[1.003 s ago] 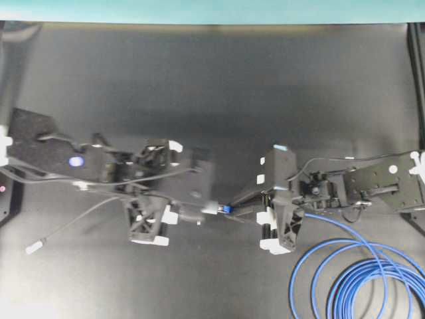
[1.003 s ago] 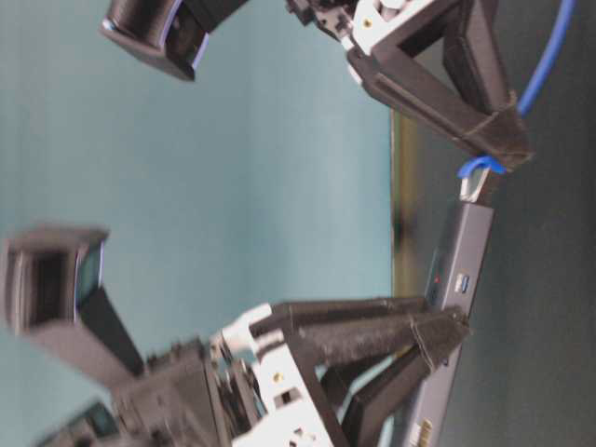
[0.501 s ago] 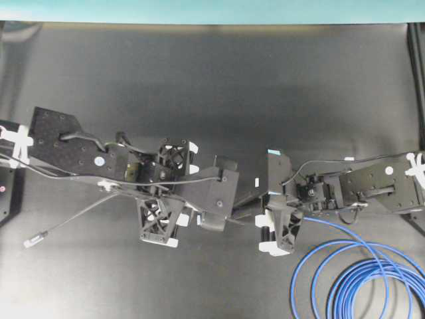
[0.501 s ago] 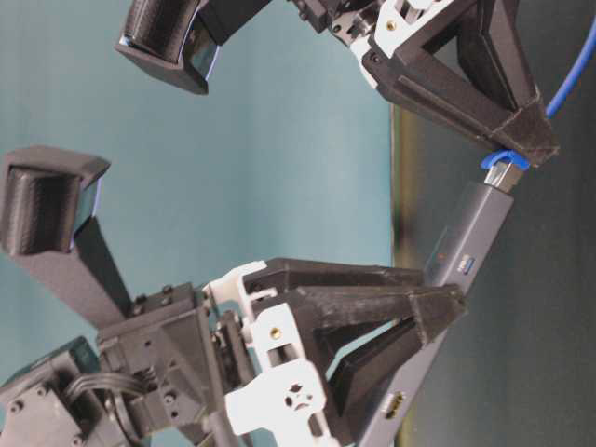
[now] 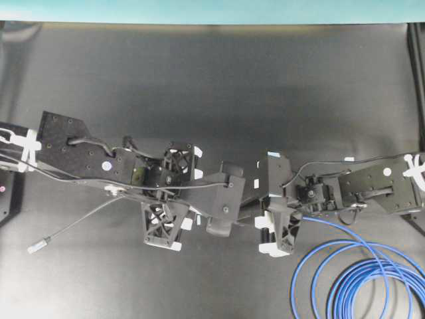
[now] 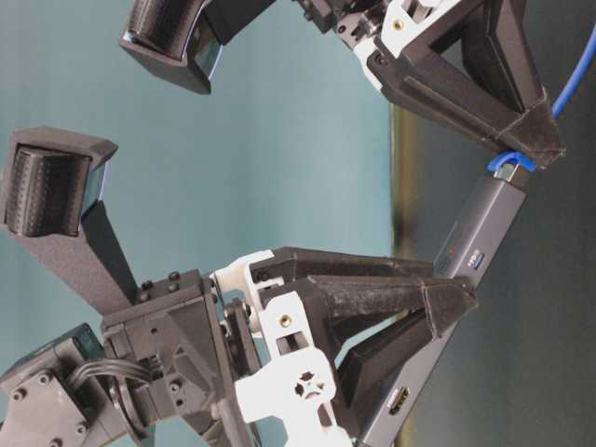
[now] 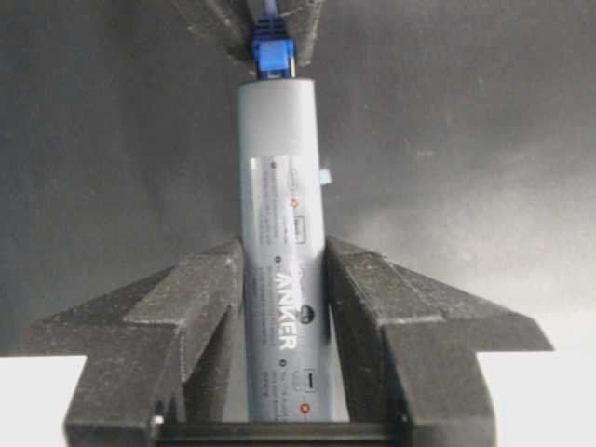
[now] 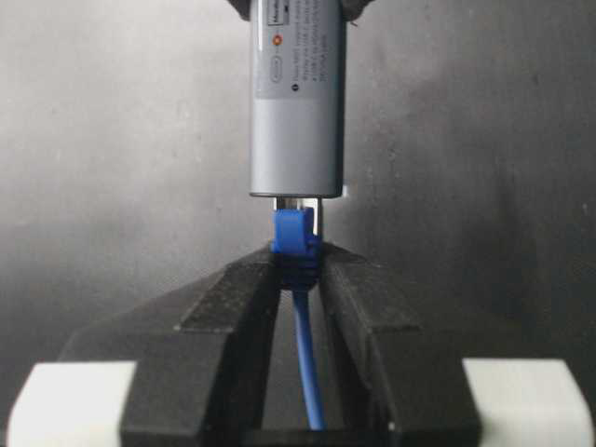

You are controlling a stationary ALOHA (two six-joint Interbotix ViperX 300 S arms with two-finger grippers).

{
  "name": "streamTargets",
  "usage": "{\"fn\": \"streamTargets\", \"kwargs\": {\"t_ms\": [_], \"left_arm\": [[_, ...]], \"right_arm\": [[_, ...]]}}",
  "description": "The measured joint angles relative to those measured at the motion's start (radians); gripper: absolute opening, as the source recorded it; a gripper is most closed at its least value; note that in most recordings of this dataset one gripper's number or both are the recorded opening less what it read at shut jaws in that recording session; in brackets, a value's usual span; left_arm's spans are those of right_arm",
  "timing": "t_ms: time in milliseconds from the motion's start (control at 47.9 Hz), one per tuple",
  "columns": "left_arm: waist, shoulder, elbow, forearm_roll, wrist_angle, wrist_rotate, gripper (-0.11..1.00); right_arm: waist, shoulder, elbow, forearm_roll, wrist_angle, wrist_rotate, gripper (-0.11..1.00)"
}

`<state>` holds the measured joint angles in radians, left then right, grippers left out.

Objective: Insert the LAN cable into the hub.
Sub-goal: 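Press the plug fully into the hub port with both grippers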

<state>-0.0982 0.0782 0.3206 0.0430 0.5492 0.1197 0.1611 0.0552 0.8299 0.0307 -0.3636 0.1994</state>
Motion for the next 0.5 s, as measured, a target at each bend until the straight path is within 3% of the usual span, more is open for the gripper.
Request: {"fn": "streamTargets", "kwargs": {"t_ms": [397,439,501], "left_arm": [[-0.021,-0.046,0.129,0.0,-0.066,-0.009,0.28],[-0.021,-0.044,0.133,0.0,-0.071,-0.011,0.28],[-0.021,-0.046,0.141,0.0,-0.072,-0.017,0.28]], "right_arm": [[0.015,-0.003,-0.015,0.002,0.067,-0.002,0.14],[0.014,-0.006,-0.005,0.002,0.067,-0.002,0.18],[0.015,-0.011,0.012,0.002,0.069,-0.002,0.36]]}}
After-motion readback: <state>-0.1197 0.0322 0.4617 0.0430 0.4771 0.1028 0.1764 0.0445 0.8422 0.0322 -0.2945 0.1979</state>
